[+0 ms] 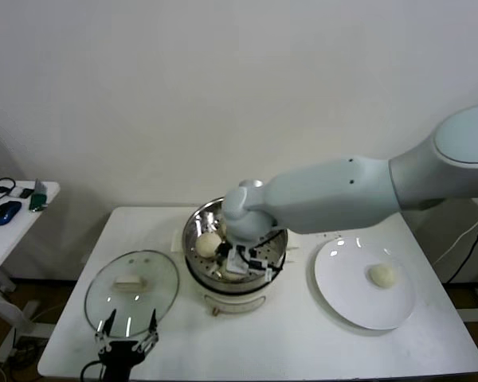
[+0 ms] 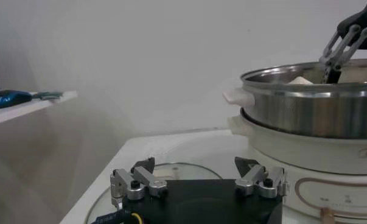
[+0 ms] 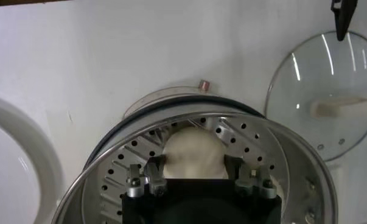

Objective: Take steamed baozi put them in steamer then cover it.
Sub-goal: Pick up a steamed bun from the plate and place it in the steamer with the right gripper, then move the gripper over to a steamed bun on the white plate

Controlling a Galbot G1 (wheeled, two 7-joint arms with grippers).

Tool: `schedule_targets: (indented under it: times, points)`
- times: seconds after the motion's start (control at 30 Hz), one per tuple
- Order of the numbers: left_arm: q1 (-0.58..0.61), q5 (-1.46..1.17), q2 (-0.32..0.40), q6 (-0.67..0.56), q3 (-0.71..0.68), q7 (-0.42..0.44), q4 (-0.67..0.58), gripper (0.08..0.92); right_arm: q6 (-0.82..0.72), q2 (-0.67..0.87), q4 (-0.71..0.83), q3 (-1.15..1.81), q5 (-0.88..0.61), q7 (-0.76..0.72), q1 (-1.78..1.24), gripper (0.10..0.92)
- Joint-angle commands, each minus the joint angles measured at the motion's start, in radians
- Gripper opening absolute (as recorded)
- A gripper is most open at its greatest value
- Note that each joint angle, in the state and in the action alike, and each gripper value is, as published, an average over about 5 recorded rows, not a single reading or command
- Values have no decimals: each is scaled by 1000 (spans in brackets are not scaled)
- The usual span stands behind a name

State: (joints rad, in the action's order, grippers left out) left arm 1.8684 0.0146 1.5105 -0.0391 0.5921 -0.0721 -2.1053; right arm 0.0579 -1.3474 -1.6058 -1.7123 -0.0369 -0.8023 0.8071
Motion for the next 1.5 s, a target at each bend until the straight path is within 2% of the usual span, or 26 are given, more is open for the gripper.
schedule_targets:
  times: [0.03, 0.13, 0.27, 0.37, 0.5, 0.63, 0.83, 1.0, 1.13, 1.5]
  points:
    - [2, 4, 2, 0, -4, 1, -2, 823, 36, -5, 9, -1, 21, -21, 2, 743]
    - [2, 5, 4, 0, -7, 1, -5, 823, 49, 19, 9, 6, 14, -34, 34, 804]
    - [3, 9, 5, 1, -10, 1, -9, 823, 62, 100, 11, 2, -55, -56, 114, 821]
    - [2, 12, 5, 1, -13, 1, -11, 823, 34, 209, 32, -39, -200, -76, 198, 822]
    - [-1, 13, 4, 0, -14, 3, -11, 823, -91, 377, 79, -153, -472, -84, 307, 823]
    - [-9, 13, 2, -1, -14, 7, -8, 823, -170, 537, 135, -281, -571, -95, 352, 823]
    - [-26, 10, 5, 1, -14, 12, -3, 823, -211, 790, 159, -368, -487, -99, 268, 823]
    - [-36, 10, 6, 2, -12, 15, 4, 823, -204, 914, 225, -215, -310, -92, 32, 823]
    - [-33, 16, 6, 0, -11, 16, 11, 823, -180, 925, 317, -52, -217, -101, -184, 823]
    - [-11, 33, 20, -4, -10, 10, 15, 823, -133, 786, 522, 263, -158, -91, -505, 823]
